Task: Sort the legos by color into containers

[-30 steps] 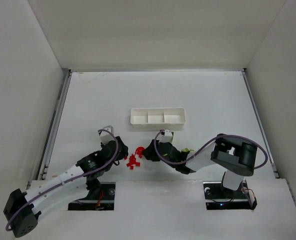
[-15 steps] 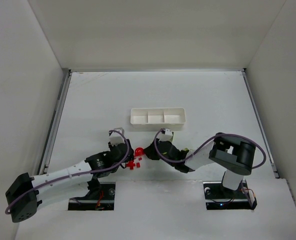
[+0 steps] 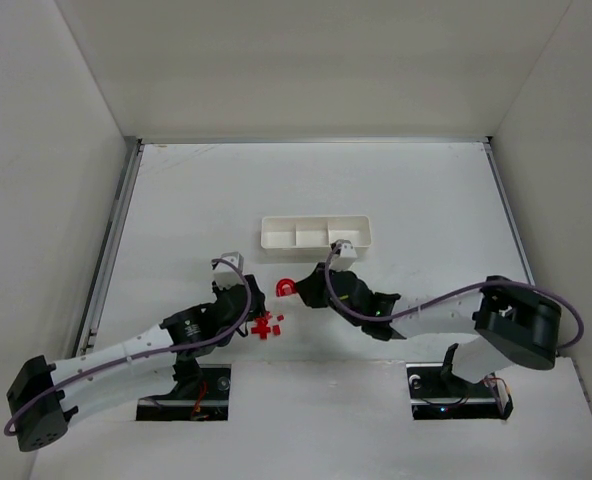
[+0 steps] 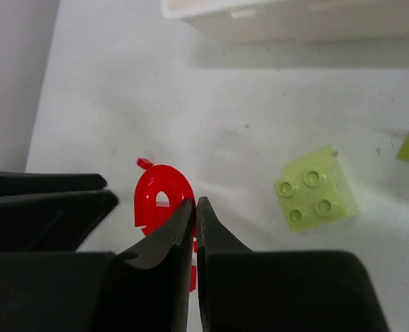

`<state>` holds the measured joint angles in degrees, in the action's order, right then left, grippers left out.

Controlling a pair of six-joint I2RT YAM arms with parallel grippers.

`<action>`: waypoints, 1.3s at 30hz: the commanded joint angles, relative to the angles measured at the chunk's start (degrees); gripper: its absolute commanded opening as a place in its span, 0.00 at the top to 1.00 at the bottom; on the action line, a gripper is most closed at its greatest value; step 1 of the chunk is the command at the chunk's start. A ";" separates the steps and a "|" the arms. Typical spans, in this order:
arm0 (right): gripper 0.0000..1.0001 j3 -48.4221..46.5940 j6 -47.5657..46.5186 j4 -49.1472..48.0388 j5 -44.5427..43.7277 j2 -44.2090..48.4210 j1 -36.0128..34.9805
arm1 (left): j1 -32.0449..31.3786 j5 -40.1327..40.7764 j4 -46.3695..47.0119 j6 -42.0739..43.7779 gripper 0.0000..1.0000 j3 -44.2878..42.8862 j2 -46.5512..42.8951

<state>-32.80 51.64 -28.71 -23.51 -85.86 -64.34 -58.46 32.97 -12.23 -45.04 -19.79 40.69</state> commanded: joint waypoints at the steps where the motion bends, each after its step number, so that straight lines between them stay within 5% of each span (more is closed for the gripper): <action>1: 0.91 -4.29 -7.32 0.76 -1.63 4.56 3.63 | -1.00 1.92 -2.97 0.30 0.58 -3.06 0.71; 8: 0.91 -12.01 -15.68 3.22 -2.42 1.24 15.76 | -4.68 2.88 -2.45 1.44 0.56 -4.99 5.89; 15: 0.91 -18.88 -20.26 4.71 -4.27 -7.20 20.52 | -8.64 4.82 -0.87 1.71 0.51 -6.31 10.46; 24: 0.91 -18.62 -19.73 5.33 -3.13 -5.80 19.74 | -10.93 9.12 -1.22 0.83 0.51 -6.40 10.82; 39: 0.83 -30.92 -19.56 7.44 -0.67 -18.19 14.64 | -10.93 6.93 -1.39 -2.34 0.52 -4.73 10.20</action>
<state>-60.01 32.40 -20.84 -24.93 -103.55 -49.87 -68.66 39.27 -13.54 -46.13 -24.36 49.84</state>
